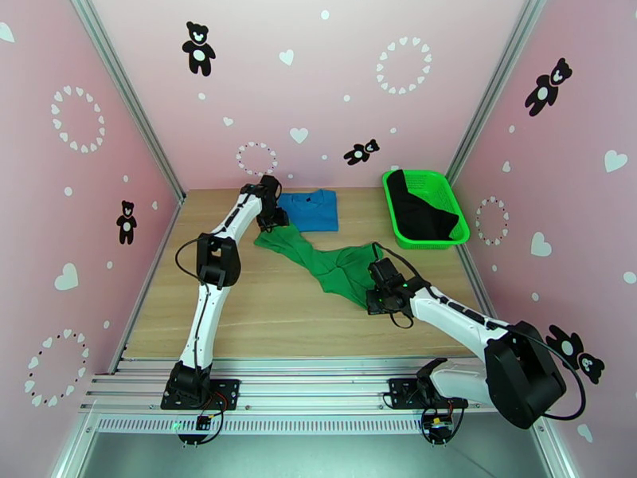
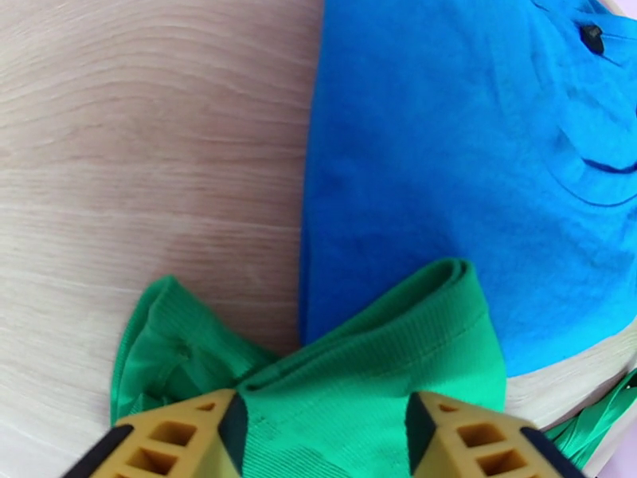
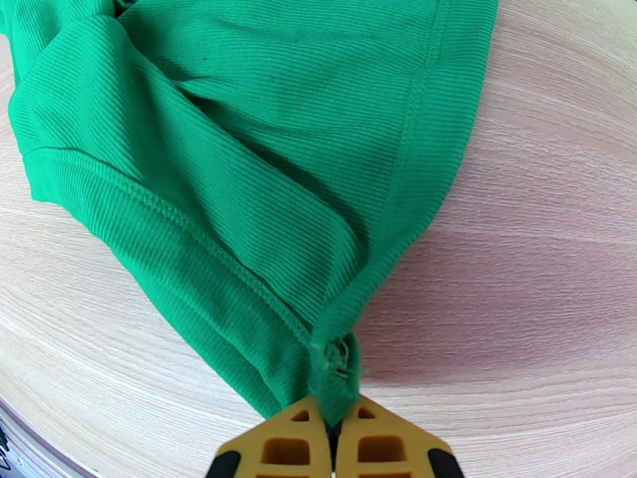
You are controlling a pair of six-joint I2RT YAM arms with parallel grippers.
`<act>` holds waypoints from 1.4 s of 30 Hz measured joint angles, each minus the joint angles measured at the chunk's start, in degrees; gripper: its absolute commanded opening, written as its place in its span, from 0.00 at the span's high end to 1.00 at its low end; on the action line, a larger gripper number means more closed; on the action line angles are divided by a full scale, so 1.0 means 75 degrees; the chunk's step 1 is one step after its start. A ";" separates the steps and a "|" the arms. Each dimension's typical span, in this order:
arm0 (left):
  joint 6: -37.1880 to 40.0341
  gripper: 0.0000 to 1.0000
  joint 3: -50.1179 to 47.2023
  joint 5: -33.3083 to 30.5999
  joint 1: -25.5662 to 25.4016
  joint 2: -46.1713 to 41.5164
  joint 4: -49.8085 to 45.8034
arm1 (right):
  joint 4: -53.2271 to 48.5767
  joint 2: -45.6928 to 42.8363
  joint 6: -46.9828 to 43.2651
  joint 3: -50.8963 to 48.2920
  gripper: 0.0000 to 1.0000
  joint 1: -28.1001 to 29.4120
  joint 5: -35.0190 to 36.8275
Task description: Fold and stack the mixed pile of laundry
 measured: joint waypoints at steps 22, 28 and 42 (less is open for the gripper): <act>-0.0064 1.00 -0.0035 -0.0029 0.0000 -0.0184 0.0125 | -0.0210 -0.0114 -0.0009 0.0009 1.00 -0.0003 0.0026; 0.0003 1.00 -0.0659 -0.0143 0.0000 -0.2130 -0.0291 | -0.1274 -0.1128 -0.0157 0.0857 1.00 -0.0003 0.0283; 0.0000 1.00 -0.0055 0.0015 0.0300 -0.6945 -0.1093 | -0.3127 -0.1317 -0.1250 0.5968 1.00 -0.0527 0.0901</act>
